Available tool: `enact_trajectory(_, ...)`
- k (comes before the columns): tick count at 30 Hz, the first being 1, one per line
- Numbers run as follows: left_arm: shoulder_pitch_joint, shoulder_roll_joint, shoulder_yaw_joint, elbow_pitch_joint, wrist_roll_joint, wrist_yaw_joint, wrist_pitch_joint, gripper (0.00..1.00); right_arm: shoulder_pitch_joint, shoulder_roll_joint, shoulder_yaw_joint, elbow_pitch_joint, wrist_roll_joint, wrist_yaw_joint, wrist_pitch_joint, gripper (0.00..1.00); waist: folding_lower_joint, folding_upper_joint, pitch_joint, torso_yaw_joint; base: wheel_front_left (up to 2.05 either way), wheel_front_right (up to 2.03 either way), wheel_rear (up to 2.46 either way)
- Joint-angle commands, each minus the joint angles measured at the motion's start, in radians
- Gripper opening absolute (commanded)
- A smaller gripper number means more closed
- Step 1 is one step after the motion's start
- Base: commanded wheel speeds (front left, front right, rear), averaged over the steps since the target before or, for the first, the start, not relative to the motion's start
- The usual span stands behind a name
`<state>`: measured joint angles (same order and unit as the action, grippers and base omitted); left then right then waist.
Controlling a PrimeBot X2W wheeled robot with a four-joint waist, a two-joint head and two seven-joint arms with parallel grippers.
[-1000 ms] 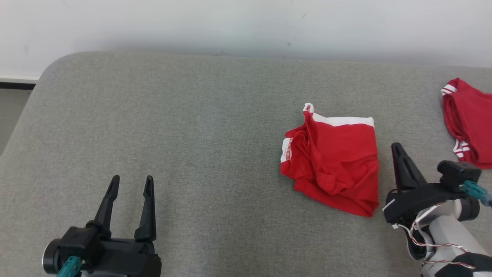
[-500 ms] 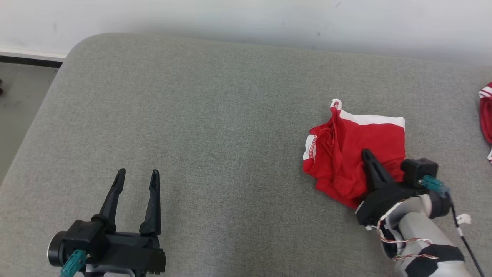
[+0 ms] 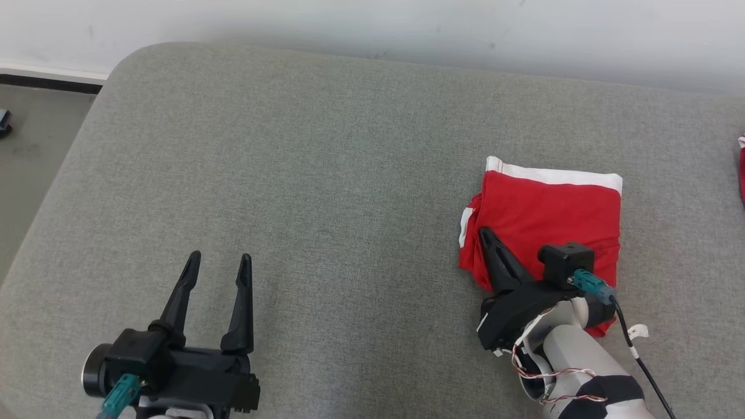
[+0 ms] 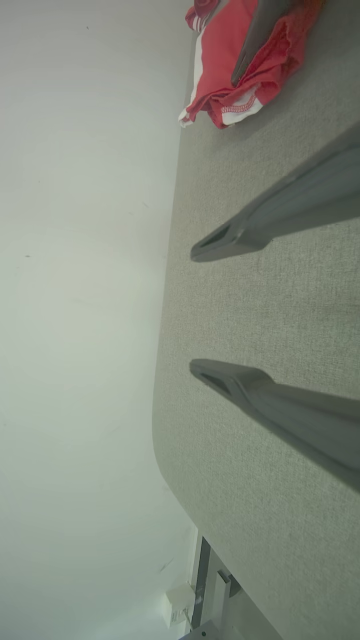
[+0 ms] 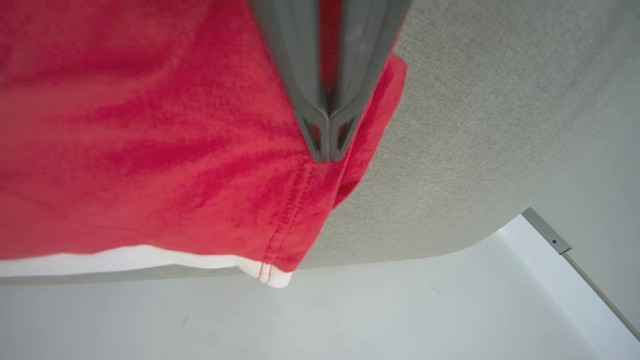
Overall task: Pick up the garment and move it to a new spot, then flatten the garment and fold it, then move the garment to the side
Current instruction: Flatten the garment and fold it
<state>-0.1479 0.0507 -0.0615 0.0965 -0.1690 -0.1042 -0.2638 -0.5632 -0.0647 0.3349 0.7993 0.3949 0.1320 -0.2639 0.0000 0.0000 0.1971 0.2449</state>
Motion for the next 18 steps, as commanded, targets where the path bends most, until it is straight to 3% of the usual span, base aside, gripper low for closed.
enact_trajectory(1, -0.011, 0.000, -0.003, 0.001, -0.003, 0.005, 0.000, 1.00, 0.010, 0.002, 0.002, -0.001, -0.001, -0.002, 0.000, 0.00, 0.0000, 0.0000, 0.001, 0.000, 0.00, 0.00, 0.00)
enact_trajectory(12, -0.009, 0.000, 0.004, 0.006, 0.008, 0.008, 0.000, 1.00, 0.057, 0.013, -0.023, -0.176, -0.014, -0.002, 0.000, 0.00, 0.0000, 0.0000, -0.013, -0.062, 0.00, 0.00, 0.00)
enact_trajectory(18, 0.008, 0.000, 0.029, 0.007, 0.024, 0.004, 0.000, 1.00, 0.123, -0.034, -0.097, -0.278, -0.059, -0.002, 0.000, 0.00, 0.0000, 0.0000, -0.045, -0.128, 0.00, 0.00, 0.00)
